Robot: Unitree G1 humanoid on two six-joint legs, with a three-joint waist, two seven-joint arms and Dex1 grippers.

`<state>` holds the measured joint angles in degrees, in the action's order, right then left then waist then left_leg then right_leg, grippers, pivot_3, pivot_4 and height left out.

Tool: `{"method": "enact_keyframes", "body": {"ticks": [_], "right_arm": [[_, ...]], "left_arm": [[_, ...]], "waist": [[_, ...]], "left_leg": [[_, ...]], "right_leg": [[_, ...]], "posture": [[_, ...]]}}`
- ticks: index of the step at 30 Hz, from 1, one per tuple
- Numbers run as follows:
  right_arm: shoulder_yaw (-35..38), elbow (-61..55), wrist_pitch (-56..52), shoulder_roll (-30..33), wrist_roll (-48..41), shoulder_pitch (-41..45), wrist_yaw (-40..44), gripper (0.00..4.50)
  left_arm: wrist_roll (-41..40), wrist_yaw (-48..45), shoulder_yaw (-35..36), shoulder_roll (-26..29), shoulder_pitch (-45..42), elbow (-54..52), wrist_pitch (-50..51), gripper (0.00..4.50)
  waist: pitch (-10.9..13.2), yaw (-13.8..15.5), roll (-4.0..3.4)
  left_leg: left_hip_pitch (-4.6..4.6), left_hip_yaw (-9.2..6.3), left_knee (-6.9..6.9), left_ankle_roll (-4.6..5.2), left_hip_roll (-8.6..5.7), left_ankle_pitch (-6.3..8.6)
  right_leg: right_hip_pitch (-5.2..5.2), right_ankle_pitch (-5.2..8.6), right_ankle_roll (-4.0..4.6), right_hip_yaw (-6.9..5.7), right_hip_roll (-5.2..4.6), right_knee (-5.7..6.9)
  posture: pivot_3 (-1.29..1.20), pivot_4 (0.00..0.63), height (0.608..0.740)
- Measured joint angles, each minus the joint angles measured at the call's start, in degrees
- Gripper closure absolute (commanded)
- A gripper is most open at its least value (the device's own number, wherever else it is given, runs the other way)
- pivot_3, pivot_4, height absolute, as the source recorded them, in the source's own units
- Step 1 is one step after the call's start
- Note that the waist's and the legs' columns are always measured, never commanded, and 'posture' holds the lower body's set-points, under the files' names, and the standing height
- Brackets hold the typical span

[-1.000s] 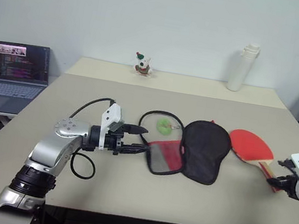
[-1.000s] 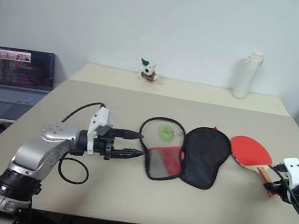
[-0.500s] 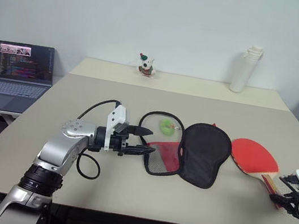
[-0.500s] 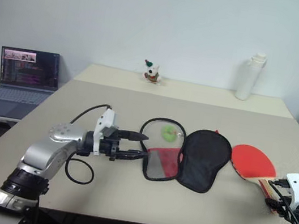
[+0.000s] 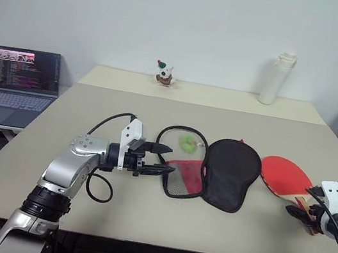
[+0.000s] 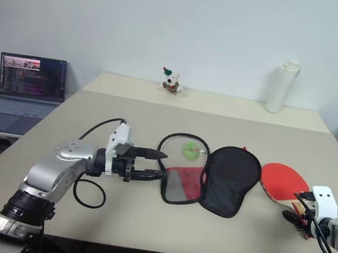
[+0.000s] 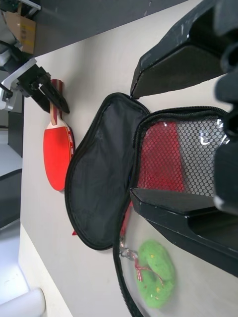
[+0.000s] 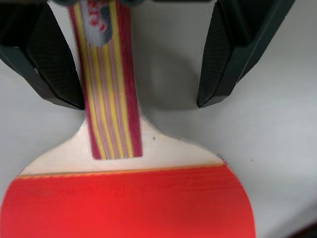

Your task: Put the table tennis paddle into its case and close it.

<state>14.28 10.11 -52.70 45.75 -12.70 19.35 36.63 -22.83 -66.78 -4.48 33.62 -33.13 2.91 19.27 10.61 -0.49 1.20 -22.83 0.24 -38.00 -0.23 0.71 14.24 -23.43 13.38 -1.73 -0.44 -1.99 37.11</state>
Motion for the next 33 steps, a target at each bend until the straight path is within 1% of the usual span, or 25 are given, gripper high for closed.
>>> {"method": "enact_keyframes", "body": {"ticks": [2,7,8,12,16,19,22,24,25,26,27,28,29,30,33], "right_arm": [[-0.3,0.34,0.64,-0.31,-0.02,0.23,-0.24,1.5],[-0.26,-0.01,0.8,-1.92,-0.06,0.47,-2.79,3.18],[-0.2,-0.06,0.83,-2.1,-0.06,0.51,-3.36,3.36],[1.7,-0.26,0.52,-4.07,-0.38,0.54,-6.33,3.4],[5.52,-1.79,-2.4,-5.85,-1.53,0.55,-11.24,3.4],[7.98,-4.94,-4.92,-5.89,-2.18,0.79,-14.0,3.4],[10.05,-10.52,-8.69,-6.34,-3.43,2.69,-16.43,3.4],[11.05,-15.73,-12.01,-8.25,-4.6,4.85,-18.21,3.4],[11.17,-18.57,-13.67,-9.87,-5.28,5.74,-19.15,3.4],[11.21,-23.35,-16.84,-13.73,-6.5,7.29,-20.86,3.4],[10.57,-25.79,-18.57,-16.35,-7.15,8.12,-21.81,3.4],[9.53,-29.37,-21.29,-20.97,-7.94,9.3,-23.53,3.4],[8.71,-30.55,-22.09,-22.69,-8.37,9.52,-24.23,3.4],[7.42,-32.88,-24.79,-27.58,-8.98,10.3,-25.83,3.4],[5.91,-35.16,-28.53,-35.73,-8.79,11.84,-30.0,3.4]], "left_arm": [[0.0,0.26,0.21,0.05,0.62,-0.16,0.04,1.38],[-0.02,1.14,0.41,0.41,1.82,-0.61,0.21,1.38],[-0.04,1.19,0.47,0.49,1.87,-0.84,0.23,1.38],[-0.6,1.46,1.57,0.67,2.87,-1.98,0.33,1.38],[-1.01,1.56,2.97,2.22,4.37,-2.55,0.38,1.38],[-1.04,2.09,4.19,2.93,5.0,-2.56,0.4,1.38],[-1.04,2.26,4.46,3.18,5.49,-2.55,0.42,1.38],[-1.06,2.26,4.52,3.19,5.5,-2.55,0.42,1.38],[-1.06,2.26,4.56,3.19,5.51,-2.56,0.42,1.38],[-1.07,2.25,4.71,3.2,5.57,-2.54,0.42,1.38],[-1.09,2.24,4.71,3.2,5.56,-2.56,0.42,1.38],[-1.12,2.18,4.72,3.2,5.56,-2.54,0.42,1.38],[-1.14,2.18,4.71,3.15,5.51,-2.55,0.42,1.38],[-1.21,2.09,4.76,3.26,5.53,-2.53,0.42,1.38],[-1.3,1.97,4.87,3.43,5.63,-2.53,0.42,1.38]], "waist": [[0.0,-0.01,0.01],[-0.06,0.0,0.11],[-0.07,0.01,0.12],[-0.12,0.02,0.2],[-0.09,0.15,0.14],[-0.04,0.24,0.06],[-0.01,0.0,0.02],[-0.01,-0.17,0.02],[-0.01,-0.27,0.01],[-0.01,-0.5,0.02],[-0.01,-0.62,0.02],[-0.01,-0.85,0.01],[-0.01,-0.9,0.01],[-0.01,-0.95,0.0],[0.0,-0.85,-0.01]], "left_leg": [[0.05,-0.01,-0.01,0.0,0.0,0.0],[0.1,0.0,-0.1,0.0,-0.01,0.0],[0.1,0.01,-0.11,0.0,-0.01,0.0],[0.1,0.02,-0.12,0.0,-0.02,0.0],[0.02,0.0,-0.07,0.0,-0.03,0.0],[-0.07,0.02,-0.01,0.0,-0.03,0.0],[-0.09,0.06,0.03,0.0,0.0,0.0],[-0.06,0.03,0.04,0.0,0.04,0.0],[-0.06,0.01,0.04,0.0,0.08,0.0],[-0.05,-0.03,0.04,0.0,0.11,0.0],[-0.05,-0.05,0.04,0.0,0.13,0.0],[-0.05,-0.07,0.06,0.0,0.14,0.0],[-0.06,-0.08,0.05,0.0,0.15,0.0],[-0.08,-0.09,0.07,0.0,0.13,0.0],[-0.19,-0.09,0.07,0.0,0.02,0.0]], "right_leg": [[0.04,0.0,0.0,0.0,0.0,0.02],[0.15,-0.04,-0.07,0.01,-0.03,0.0],[0.16,-0.05,-0.09,0.01,-0.04,-0.01],[0.17,-0.07,-0.11,0.04,-0.06,-0.02],[0.06,-0.06,-0.1,0.02,-0.07,-0.01],[-0.04,-0.06,-0.09,0.03,-0.07,-0.03],[-0.12,-0.06,-0.08,0.07,-0.05,-0.01],[-0.12,-0.05,-0.07,0.06,-0.01,0.01],[-0.11,-0.05,-0.07,0.05,0.03,0.02],[-0.11,-0.04,-0.06,0.04,0.07,0.04],[-0.11,-0.04,-0.05,0.03,0.09,0.05],[-0.13,-0.03,-0.04,0.01,0.1,0.06],[-0.13,-0.03,-0.03,0.0,0.11,0.07],[-0.15,-0.02,0.0,-0.01,0.09,0.07],[-0.24,-0.17,0.25,-0.03,-0.03,0.05]], "posture": [[0.0,0.15,0.74],[0.0,0.15,0.74],[0.0,0.15,0.74],[0.0,0.15,0.74],[0.0,0.15,0.74],[0.0,0.15,0.74],[0.0,0.15,0.74],[0.0,0.15,0.74],[0.0,0.15,0.74],[0.0,0.15,0.74],[0.0,0.15,0.74],[0.0,0.15,0.74],[0.0,0.15,0.74],[0.0,0.15,0.74],[0.0,0.15,0.74]]}}
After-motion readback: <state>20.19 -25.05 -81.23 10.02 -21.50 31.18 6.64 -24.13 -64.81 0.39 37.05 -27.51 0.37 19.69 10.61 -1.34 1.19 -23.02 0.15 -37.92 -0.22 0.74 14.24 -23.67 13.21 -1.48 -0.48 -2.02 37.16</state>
